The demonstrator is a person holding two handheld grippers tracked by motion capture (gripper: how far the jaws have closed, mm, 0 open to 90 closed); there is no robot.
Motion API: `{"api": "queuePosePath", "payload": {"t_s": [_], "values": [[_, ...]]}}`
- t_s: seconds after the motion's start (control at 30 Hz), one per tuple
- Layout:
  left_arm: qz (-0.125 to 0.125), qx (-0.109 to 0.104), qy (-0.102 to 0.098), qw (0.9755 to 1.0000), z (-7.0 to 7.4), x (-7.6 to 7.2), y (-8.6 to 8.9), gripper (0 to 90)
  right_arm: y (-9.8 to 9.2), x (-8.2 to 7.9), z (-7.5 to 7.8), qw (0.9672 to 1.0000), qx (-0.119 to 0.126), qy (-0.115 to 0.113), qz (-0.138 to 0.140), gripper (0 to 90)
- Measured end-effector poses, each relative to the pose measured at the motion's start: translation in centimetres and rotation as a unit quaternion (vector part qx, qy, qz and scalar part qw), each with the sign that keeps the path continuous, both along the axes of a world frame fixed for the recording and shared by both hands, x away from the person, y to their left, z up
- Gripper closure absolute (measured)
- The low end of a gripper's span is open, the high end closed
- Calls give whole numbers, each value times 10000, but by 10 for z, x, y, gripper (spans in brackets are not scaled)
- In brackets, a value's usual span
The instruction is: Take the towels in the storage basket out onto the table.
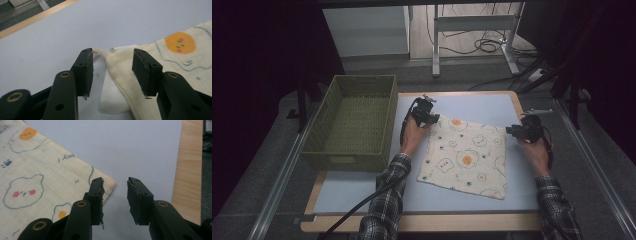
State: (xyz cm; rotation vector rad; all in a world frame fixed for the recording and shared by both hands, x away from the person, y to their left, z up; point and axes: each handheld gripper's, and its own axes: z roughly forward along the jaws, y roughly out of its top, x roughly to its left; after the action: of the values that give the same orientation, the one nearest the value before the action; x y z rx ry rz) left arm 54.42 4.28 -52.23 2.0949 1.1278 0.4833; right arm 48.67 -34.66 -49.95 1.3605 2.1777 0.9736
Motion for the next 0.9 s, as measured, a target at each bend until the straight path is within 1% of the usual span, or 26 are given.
{"api": "queuePosePath", "payload": {"t_s": [0.03, 0.07, 0.1, 0.13, 0.2, 0.23, 0.27, 0.3, 0.33, 0.37, 0.4, 0.43, 0.47, 0.5, 0.53, 0.57, 0.6, 0.67, 0.7, 0.73, 0.77, 0.8, 0.83, 0.9], "values": [[44, 1, 35, 10000, -5, 2, 0, 493, 3, 4, -3, 10000, -4, 14, 18, 662], [44, 1, 35, 10000, -5, 2, 0, 488, 3, 4, -3, 10000, -4, 14, 18, 662], [75, 61, 33, 9999, -8, 3, 0, 488, 4, 6, -4, 10000, -5, 16, 32, 662], [85, 79, 32, 9999, -10, 3, 1, 477, 5, 7, -5, 10000, -14, 6, 43, 661], [73, -74, 55, 9999, -13, 4, 3, 464, 9, 10, -8, 10000, -57, 8, 55, 654], [64, -179, 110, 9998, -14, 5, 4, 485, 13, 14, -12, 9997, -201, 65, 79, 653], [20, -297, 173, 9994, -15, 5, 5, 485, 13, 14, -12, 9997, -201, 65, 79, 653], [-20, -309, 173, 9994, -15, 5, 6, 519, 15, 15, -15, 9994, -311, 143, 93, 674], [-119, -357, 171, 9991, -15, 3, 5, 586, 17, 14, -14, 9994, -297, 143, 119, 739], [-195, -410, 185, 9988, -15, 2, 4, 673, 19, 14, -13, 9993, -289, 187, 134, 820], [-224, -427, 212, 9986, -15, 2, 4, 731, 21, 13, -13, 9992, -272, 236, 192, 847], [-301, -476, 284, 9980, -14, 2, 3, 811, 23, 13, -12, 9988, -378, 220, 206, 859], [-333, -407, 291, 9982, -12, 3, 3, 856, 25, 13, -11, 9985, -458, 214, 229, 865], [-332, -359, 239, 9985, -11, 3, 2, 871, 25, 14, -10, 9982, -519, 207, 239, 869], [-300, -363, 166, 9988, -9, 3, 2, 876, 25, 15, -9, 9981, -528, 191, 240, 870], [-249, -413, 106, 9988, -7, 3, 4, 880, 23, 19, -5, 9987, -474, 127, 170, 871], [-181, -448, 29, 9988, -4, 4, 5, 880, 23, 19, -5, 9987, -474, 127, 170, 871], [-99, -549, -57, 9984, 5, 9, 8, 880, 21, 27, 2, 9987, -498, 45, 118, 871], [-30, -522, -130, 9985, 11, 11, 8, 880, 21, 31, 8, 9987, -493, -27, 80, 871], [34, -563, -199, 9982, 17, 12, 9, 880, 22, 35, 14, 9989, -443, -128, 38, 871], [74, -660, -273, 9974, 24, 9, 10, 879, 24, 39, 25, 9994, -269, -230, -24, 870], [74, -660, -273, 9974, 24, 9, 10, 880, 24, 39, 25, 9994, -269, -230, -24, 870], [63, -559, -300, 9980, 25, 7, 11, 880, 26, 40, 28, 9993, -276, -266, -1, 870], [23, -533, -310, 9981, 25, 2, 13, 880, 29, 37, 32, 9991, -306, -302, 70, 870]]}}
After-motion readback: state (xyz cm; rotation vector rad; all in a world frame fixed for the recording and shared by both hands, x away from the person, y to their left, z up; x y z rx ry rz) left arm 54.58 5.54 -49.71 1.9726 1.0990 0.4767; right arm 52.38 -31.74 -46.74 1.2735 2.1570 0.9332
